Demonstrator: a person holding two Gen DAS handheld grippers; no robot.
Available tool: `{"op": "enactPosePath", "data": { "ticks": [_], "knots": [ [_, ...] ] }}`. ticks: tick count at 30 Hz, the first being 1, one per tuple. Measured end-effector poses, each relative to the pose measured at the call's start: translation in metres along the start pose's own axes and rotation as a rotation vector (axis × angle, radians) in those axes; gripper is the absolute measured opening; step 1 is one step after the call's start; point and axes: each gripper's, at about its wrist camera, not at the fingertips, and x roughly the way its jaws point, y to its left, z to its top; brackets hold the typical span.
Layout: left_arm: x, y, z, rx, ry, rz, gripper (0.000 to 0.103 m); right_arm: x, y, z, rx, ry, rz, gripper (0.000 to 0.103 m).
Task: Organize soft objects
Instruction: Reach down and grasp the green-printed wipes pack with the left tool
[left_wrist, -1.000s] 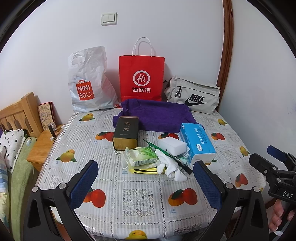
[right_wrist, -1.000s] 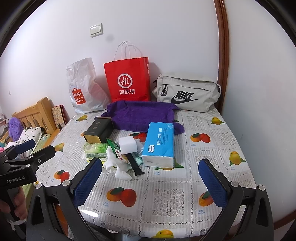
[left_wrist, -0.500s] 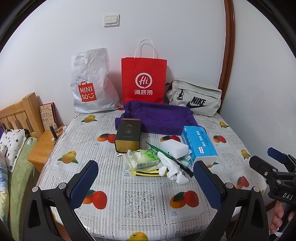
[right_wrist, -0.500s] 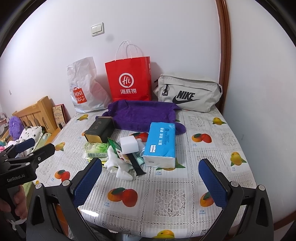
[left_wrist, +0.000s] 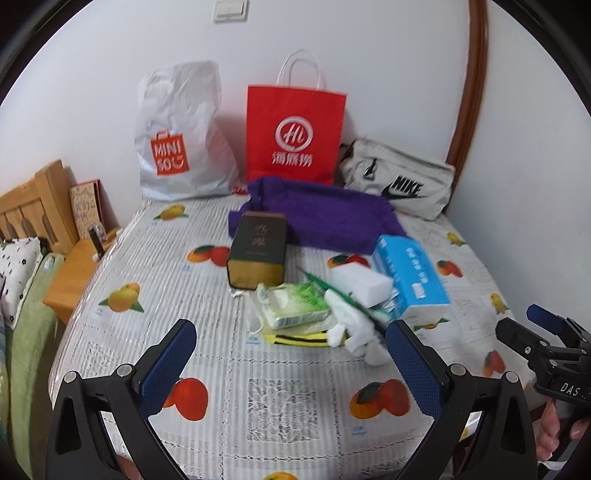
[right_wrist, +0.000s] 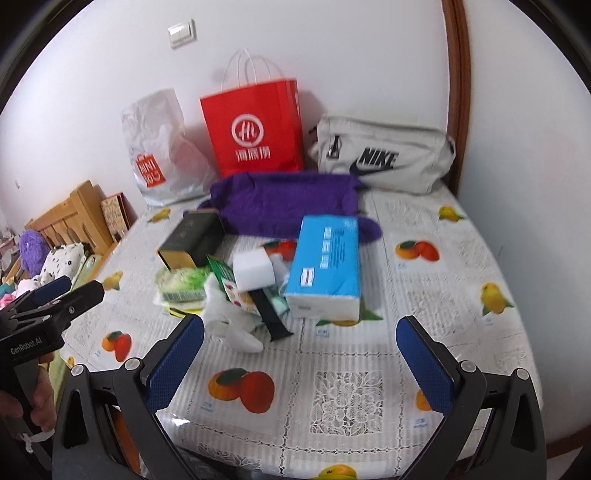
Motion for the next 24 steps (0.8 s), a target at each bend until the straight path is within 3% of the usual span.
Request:
{"op": "enactPosePath", "data": {
  "ticks": [7, 20, 24],
  "knots": [
    [0.052, 0.015, -0.011, -0.031, 0.098, 0.014, 0.103, 0.041, -0.003, -0.007, 0.008, 0.057, 0.023, 0.103],
    [0.122, 0.015, 0.006, -0.012, 0.145, -0.015, 0.103, 0.089, -0.008, 0.000, 0.011, 0.118, 0.041, 0.103],
    [0.144, 0.006, 0.009, 0.029, 0.187, 0.019, 0.103, 0.100, -0.011, 0.004, 0.013, 0.134, 0.047, 0.103]
  ]
}}
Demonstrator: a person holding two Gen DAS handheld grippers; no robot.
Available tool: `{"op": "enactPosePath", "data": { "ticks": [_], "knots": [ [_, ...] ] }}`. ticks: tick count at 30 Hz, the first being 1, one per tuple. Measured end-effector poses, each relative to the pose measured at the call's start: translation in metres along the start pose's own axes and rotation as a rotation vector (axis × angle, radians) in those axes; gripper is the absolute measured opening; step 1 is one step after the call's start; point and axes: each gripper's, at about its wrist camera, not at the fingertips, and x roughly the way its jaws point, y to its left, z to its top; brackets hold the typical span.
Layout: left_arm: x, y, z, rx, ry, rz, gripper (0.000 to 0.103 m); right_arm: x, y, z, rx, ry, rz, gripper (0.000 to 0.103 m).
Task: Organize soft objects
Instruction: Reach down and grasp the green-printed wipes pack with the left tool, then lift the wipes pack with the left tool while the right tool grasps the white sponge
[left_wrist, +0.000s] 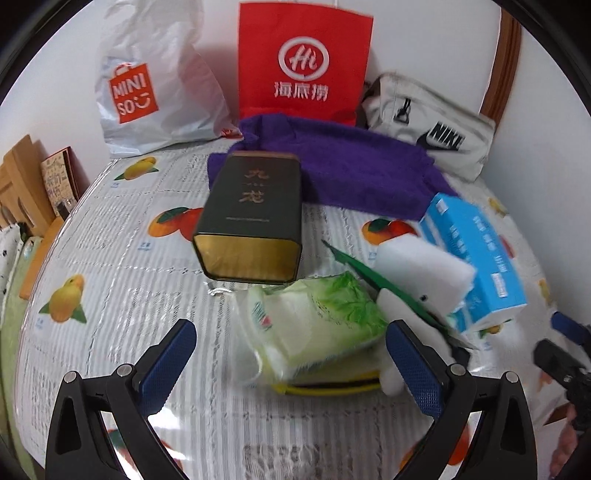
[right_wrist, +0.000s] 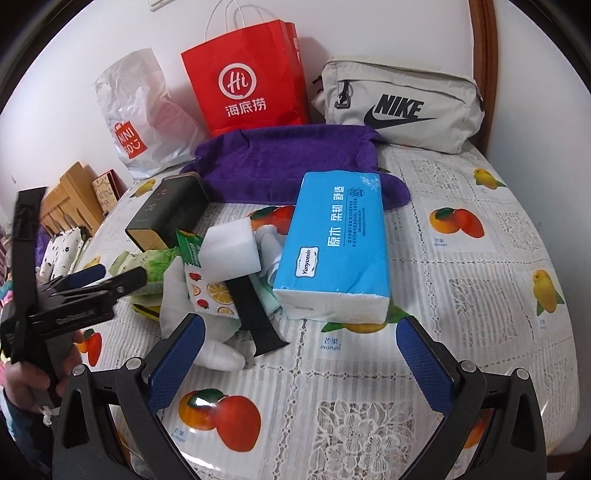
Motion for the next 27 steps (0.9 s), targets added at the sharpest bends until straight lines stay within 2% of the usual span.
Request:
{"op": "enactPosePath", "data": {
  "ticks": [5, 9, 13, 15, 16, 17, 23, 27],
  "knots": [
    [0.016, -0.014, 0.001, 0.046, 0.040, 0.011, 0.103, 0.009, -0.006, 0.003, 0.002, 0.016, -0.001, 0.103],
    [0.026, -0.022, 0.001, 0.085, 0.061, 0.059, 0.103, 0.016, -0.007, 0.006, 0.011, 0.025, 0.016, 0.103],
    [0.030, -0.017, 0.002, 0.063, 0.063, 0.056, 0.103, 0.023, -0.006, 0.007, 0.007, 0.039, 0.031, 0.103],
    [0.027, -0.013, 0.003, 0.070, 0.043, 0.042, 0.098, 0.025, -0.006, 0.007, 0.005, 0.044, 0.037, 0.103],
    [0.023, -0.011, 0.002, 0.075, 0.026, 0.029, 0.083, 0.025, -0.006, 0.007, 0.005, 0.045, 0.039, 0.102],
    [0.021, -0.006, 0.002, 0.069, 0.023, 0.026, 0.081, 0.025, -0.005, 0.007, 0.006, 0.045, 0.043, 0.102],
    [0.004, 0.023, -0.002, 0.006, 0.001, -0.016, 0.081, 0.022, 0.002, 0.009, -0.003, 0.032, 0.070, 0.102],
    [-0.007, 0.035, -0.004, -0.011, -0.019, 0.001, 0.081, 0.020, 0.008, 0.009, -0.012, 0.028, 0.080, 0.102]
  ]
}}
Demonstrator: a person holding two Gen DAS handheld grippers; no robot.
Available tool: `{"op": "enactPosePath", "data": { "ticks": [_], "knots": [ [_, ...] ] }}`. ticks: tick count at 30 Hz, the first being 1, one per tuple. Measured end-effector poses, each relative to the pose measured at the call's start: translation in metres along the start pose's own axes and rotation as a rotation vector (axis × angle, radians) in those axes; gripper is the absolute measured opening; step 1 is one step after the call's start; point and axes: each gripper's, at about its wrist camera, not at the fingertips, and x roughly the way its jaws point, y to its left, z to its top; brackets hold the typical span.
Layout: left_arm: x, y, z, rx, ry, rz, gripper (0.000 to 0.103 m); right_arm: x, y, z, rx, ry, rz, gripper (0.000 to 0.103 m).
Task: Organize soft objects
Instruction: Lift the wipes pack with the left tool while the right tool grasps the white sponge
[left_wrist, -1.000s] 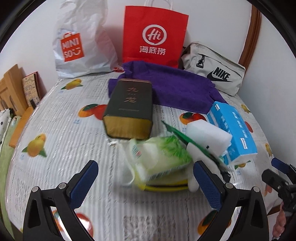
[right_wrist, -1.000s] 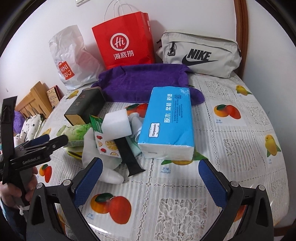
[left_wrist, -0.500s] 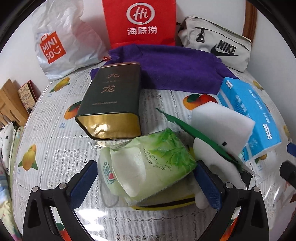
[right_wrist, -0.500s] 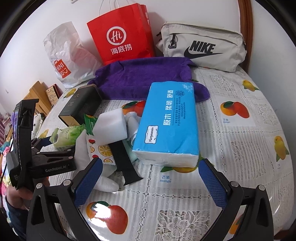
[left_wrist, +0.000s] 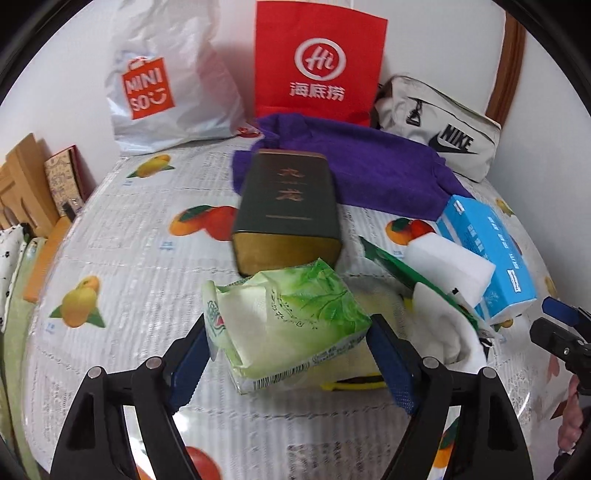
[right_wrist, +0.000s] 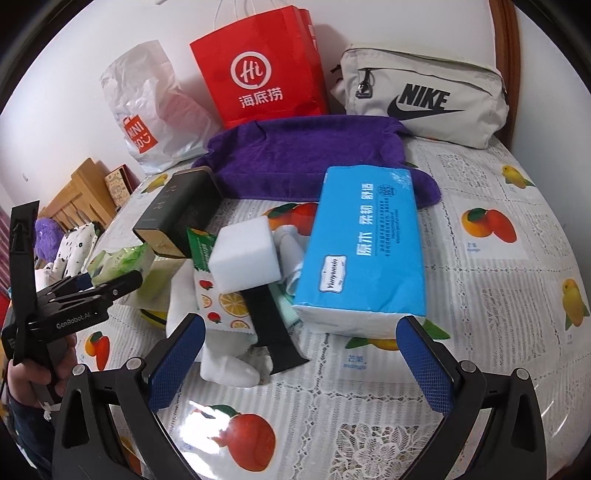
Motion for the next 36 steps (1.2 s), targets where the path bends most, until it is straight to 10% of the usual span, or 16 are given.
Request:
{"op": "enactPosePath", "data": {
  "ticks": [11, 21, 36],
  "knots": [
    [-0.007, 0.019, -0.004, -0.048, -0.019, -0.024, 0.081, 0.004, 0.031, 0.002, -0.063, -0.005, 0.068, 0.098],
    [-0.006, 0.030, -0.010, -0.081, -0.017, -0.058, 0.081, 0.025, 0.054, -0.002, -0.170, 0.018, 0.051, 0.065],
    [-0.001, 0.032, 0.001, -0.089, -0.014, -0.093, 0.081, 0.056, 0.050, 0.048, -0.213, 0.019, -0.035, 0.065]
  ]
}}
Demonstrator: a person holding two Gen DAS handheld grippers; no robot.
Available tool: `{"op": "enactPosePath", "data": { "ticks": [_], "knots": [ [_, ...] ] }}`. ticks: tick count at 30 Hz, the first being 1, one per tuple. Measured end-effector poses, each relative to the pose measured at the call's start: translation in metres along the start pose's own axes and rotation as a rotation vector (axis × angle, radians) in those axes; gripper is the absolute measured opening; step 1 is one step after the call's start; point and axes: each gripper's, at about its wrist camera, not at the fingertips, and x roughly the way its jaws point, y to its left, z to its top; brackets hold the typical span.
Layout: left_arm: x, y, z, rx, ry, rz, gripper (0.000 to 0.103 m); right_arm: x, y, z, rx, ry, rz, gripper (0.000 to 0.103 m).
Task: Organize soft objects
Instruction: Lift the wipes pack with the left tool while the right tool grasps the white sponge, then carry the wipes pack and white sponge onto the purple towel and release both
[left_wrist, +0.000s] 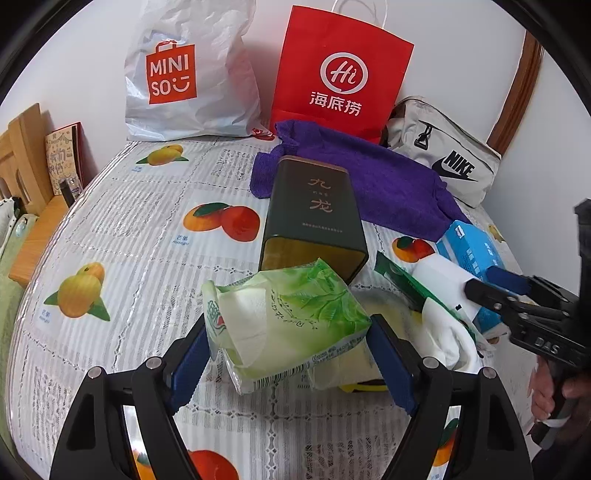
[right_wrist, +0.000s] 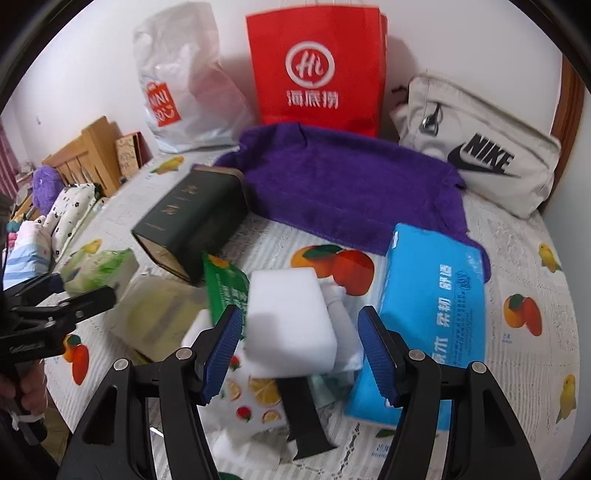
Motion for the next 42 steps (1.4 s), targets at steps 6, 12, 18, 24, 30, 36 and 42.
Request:
{"op": "enactPosePath", "data": {
  "ticks": [6, 12, 18, 24, 30, 36, 42],
  "knots": [
    [0.007, 0.001, 0.005, 0.001, 0.011, -0.007, 0.081, 0.026, 0.002, 0.001, -0.006, 0.087, -0.008, 0.068],
    [0.009, 0.003, 0.008, -0.005, 0.010, -0.005, 0.081, 0.024, -0.001, -0.003, 0.019, 0.095, 0.043, 0.052],
    [0.004, 0.001, 0.008, -0.003, -0.008, 0.008, 0.081, -0.013, -0.007, -0.005, 0.037, 0.008, 0.045, 0.052],
    [-0.008, 0.001, 0.010, -0.005, -0.034, 0.033, 0.081, -0.060, -0.027, -0.030, 0.062, -0.020, 0.028, 0.052],
    [-0.016, 0.003, 0.013, -0.018, -0.046, 0.060, 0.081, -0.090, -0.056, -0.068, 0.112, 0.004, -0.025, 0.052],
    [-0.019, 0.000, 0.020, -0.021, -0.053, 0.069, 0.081, -0.098, -0.084, -0.079, 0.181, -0.011, -0.064, 0.052],
    [-0.011, -0.003, 0.032, -0.022, -0.038, 0.069, 0.081, -0.095, -0.103, -0.068, 0.224, -0.032, -0.068, 0.052]
  ]
}}
